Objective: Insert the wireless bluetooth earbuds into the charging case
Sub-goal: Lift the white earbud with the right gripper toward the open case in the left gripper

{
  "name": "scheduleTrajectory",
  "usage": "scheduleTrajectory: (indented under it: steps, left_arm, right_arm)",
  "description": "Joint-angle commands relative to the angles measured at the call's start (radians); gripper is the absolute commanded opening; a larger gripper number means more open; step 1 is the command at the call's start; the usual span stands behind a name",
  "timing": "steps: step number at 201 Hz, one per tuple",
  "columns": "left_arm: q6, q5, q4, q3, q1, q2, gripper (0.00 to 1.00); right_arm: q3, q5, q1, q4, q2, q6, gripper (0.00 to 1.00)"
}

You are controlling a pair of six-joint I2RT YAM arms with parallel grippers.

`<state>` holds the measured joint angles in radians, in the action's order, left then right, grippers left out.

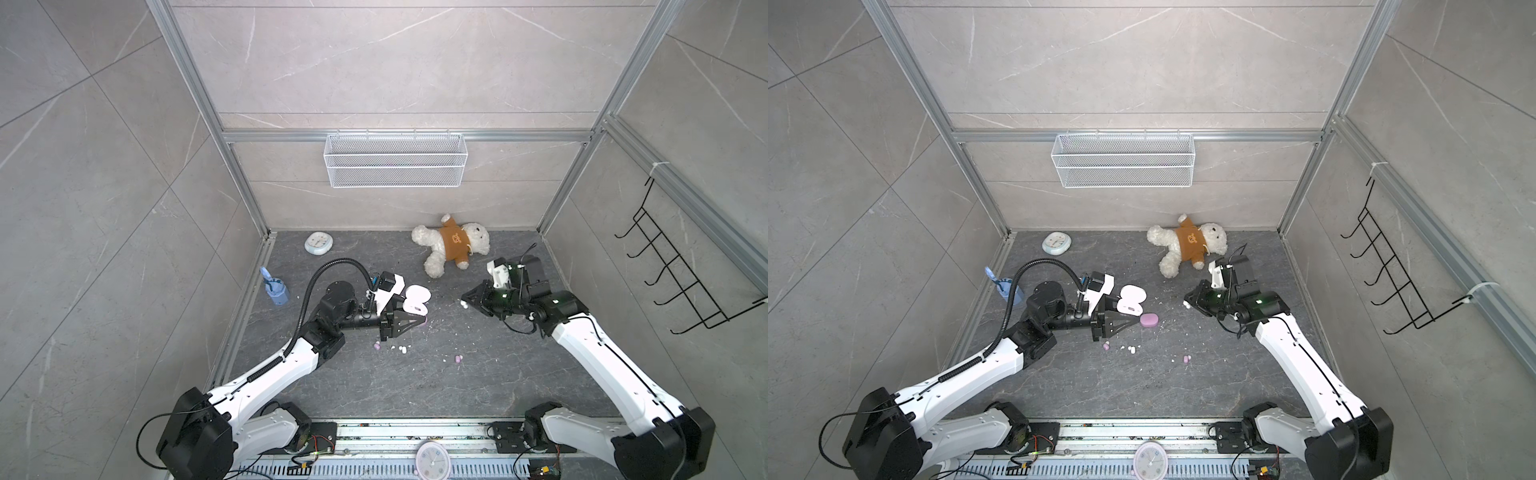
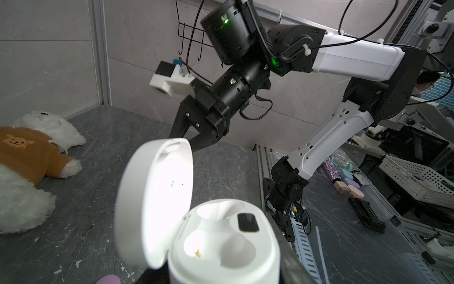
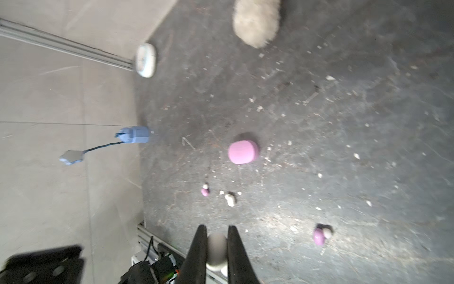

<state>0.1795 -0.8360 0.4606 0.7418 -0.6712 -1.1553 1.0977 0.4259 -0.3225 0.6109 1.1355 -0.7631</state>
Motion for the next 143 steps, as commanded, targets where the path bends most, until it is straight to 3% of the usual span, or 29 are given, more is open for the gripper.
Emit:
scheduleTrajectory:
  steps: [1, 52, 94, 143]
  left_arm:
    - [0.025, -0.049, 0.103, 0.057, 0.002, -0.017, 0.28]
    - [0.064, -0.083, 0.202, 0.104, 0.004, -0.080, 0.27]
    - [0.186, -0.113, 0.407, 0.117, 0.002, -0.153, 0.27]
    - [0.260, -0.126, 0.534, 0.123, -0.012, -0.166, 0.27]
  right_arm:
    - [0.070, 0.083, -0.018, -0.023, -0.046, -0.015, 0.09]
    - [0.195, 0.137, -0.123, -0.064, -0.100, -0.005, 0.09]
    - [0.240, 0.114, -0.277, -0.149, -0.082, -0.003, 0.09]
    - [0.249, 0.070, -0.342, -0.174, -0.063, 0.010, 0.09]
